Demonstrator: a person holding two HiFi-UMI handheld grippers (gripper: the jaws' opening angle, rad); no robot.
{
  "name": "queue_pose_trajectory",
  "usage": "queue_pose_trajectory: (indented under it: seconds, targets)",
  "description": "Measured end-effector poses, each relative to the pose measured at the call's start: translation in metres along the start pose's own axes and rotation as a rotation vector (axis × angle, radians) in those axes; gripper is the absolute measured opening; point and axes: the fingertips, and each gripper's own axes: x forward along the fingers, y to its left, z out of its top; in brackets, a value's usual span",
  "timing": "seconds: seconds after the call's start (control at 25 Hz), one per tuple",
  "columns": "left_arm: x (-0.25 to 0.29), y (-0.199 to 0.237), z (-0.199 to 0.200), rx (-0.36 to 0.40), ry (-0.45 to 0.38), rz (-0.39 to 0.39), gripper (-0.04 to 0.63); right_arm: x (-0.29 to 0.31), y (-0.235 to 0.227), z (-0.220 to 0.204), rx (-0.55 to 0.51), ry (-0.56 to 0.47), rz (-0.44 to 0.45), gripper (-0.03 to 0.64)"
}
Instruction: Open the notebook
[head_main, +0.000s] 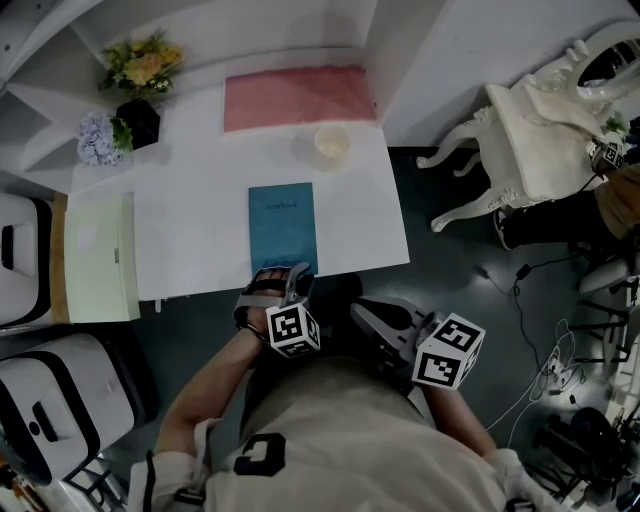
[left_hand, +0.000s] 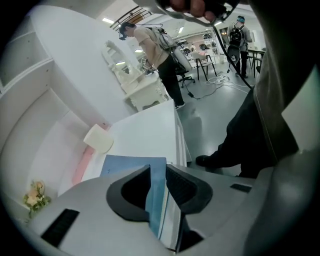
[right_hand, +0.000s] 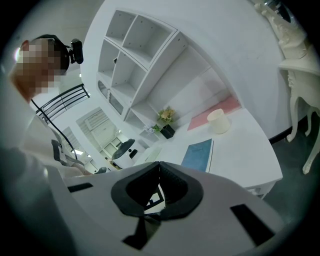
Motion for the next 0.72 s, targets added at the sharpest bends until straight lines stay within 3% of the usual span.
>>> queue_pose_trajectory:
  seconds: [0.32, 0.72]
  targets:
    - [-0.023, 0.023, 0.014, -0.071, -0.103, 0.127, 0.077, 0.001, 0.001, 0.002, -0.002, 0.005, 0.006, 0.022]
    - [-0.047, 0.044, 0.012, -0.239, -0.189, 0.227, 0.058, 0.004, 0.005, 0.001, -0.01, 0.012, 0.022, 0.023]
